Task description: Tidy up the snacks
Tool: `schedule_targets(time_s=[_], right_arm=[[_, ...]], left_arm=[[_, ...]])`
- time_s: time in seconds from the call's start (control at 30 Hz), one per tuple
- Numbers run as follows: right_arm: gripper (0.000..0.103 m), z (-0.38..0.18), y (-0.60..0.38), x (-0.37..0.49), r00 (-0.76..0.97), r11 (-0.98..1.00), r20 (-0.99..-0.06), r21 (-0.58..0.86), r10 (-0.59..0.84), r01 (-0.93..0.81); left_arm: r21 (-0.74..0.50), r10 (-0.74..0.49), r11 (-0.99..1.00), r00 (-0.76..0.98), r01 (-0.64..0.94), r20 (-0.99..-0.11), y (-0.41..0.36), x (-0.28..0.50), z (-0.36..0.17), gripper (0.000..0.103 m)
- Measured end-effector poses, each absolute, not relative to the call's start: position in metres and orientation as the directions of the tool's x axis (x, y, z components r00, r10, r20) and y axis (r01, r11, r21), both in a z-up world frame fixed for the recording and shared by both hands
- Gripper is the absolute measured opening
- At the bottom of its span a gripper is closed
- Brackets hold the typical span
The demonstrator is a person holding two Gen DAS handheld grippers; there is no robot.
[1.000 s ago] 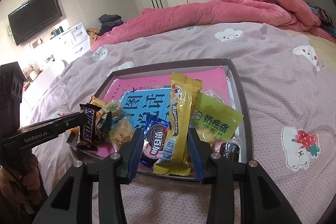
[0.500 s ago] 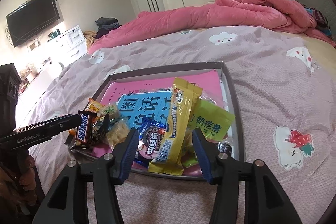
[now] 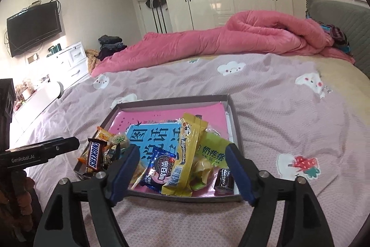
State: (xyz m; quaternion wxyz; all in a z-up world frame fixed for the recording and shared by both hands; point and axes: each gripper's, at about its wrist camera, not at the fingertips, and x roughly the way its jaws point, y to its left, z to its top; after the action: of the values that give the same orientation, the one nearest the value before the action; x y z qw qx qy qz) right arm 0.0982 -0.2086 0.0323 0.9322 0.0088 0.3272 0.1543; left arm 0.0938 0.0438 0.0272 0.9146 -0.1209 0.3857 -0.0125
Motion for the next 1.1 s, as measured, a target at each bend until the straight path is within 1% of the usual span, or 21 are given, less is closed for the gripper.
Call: schedule_targets(time_s=[0.1,0.2,0.4,0.8,0.9,1.1], right_arm=[[0.085,0.033,-0.208,0.092,0.732,0.955,-0.617,0.129,0.289,-0.268],[0.085,0.031,-0.207,0.085,0.723,0.960,-0.635,0.124,0.272,-0.252],[0.086,0.030,-0.206,0.068,0.723,0.967,-0.647,0.098,0.243,-0.237],[0.088,0.023,-0.198,0.037,0.688,0.967,-0.689,0.076,0.228,-0.245],[0.088,0.021,-0.197,0.029,0.699,0.972,-0.688,0.042,0.194,-0.229],[0.089,0.017,-0.201,0.020,0.692,0.975,-0.698,0.040,0.184,-0.220]], left_arm=[[-0.207,-0.095,0.975,0.696,-0.079,-0.712,0.041,0.086,0.028,0.078],[-0.185,-0.080,0.979,0.688,-0.080,-0.721,0.036,0.077,0.028,0.079],[-0.170,-0.087,0.984,0.671,-0.059,-0.736,0.024,0.060,0.026,0.079],[-0.158,-0.052,0.982,0.650,-0.106,-0.758,0.022,0.028,0.015,0.080],[-0.159,-0.054,0.982,0.645,-0.106,-0.763,0.020,0.022,0.014,0.080],[-0.144,-0.051,0.985,0.638,-0.094,-0.768,0.012,0.012,0.010,0.080]])
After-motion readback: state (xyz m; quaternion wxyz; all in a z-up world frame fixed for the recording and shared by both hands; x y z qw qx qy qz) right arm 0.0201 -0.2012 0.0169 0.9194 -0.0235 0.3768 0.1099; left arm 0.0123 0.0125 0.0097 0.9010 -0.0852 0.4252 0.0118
